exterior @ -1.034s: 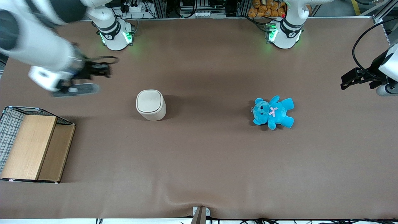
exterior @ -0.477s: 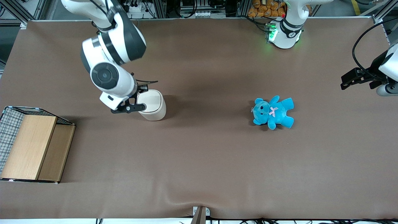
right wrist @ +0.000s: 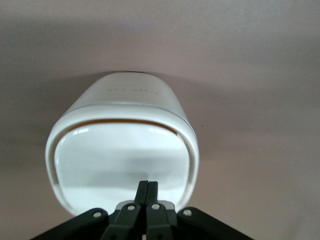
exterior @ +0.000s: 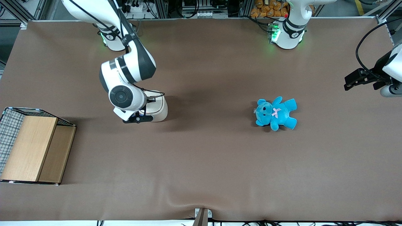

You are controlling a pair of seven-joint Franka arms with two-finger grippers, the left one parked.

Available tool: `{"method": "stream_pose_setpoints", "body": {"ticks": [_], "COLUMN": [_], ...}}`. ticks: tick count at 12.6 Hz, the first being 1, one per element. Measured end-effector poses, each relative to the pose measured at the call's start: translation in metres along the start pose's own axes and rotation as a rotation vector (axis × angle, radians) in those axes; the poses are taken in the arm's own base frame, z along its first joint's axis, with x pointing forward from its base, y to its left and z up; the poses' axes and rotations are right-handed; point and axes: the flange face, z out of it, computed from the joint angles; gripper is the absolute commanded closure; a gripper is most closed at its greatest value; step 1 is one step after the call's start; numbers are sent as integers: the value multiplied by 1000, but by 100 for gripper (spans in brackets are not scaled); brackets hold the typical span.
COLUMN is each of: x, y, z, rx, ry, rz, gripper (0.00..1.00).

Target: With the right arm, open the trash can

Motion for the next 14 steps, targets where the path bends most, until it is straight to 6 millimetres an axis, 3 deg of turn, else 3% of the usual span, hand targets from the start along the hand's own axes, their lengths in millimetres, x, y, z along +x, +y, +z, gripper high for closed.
{"method": "stream_pose_setpoints", "body": {"ticks": [4, 6, 7, 8, 9, 11, 14], "x": [3, 0, -3, -9, -16, -31, -49], "y": [1, 3, 5, 10, 19, 52, 129], "z": [3, -6, -19, -41, -67, -120, -183], "rx": [24, 36, 44, 58, 76, 122, 181], "ry": [-13, -11, -1, 18, 47, 122, 238], "rz": [15, 33, 43, 54, 63, 100, 152], "gripper": [100, 99, 88, 39, 0, 0, 0]}}
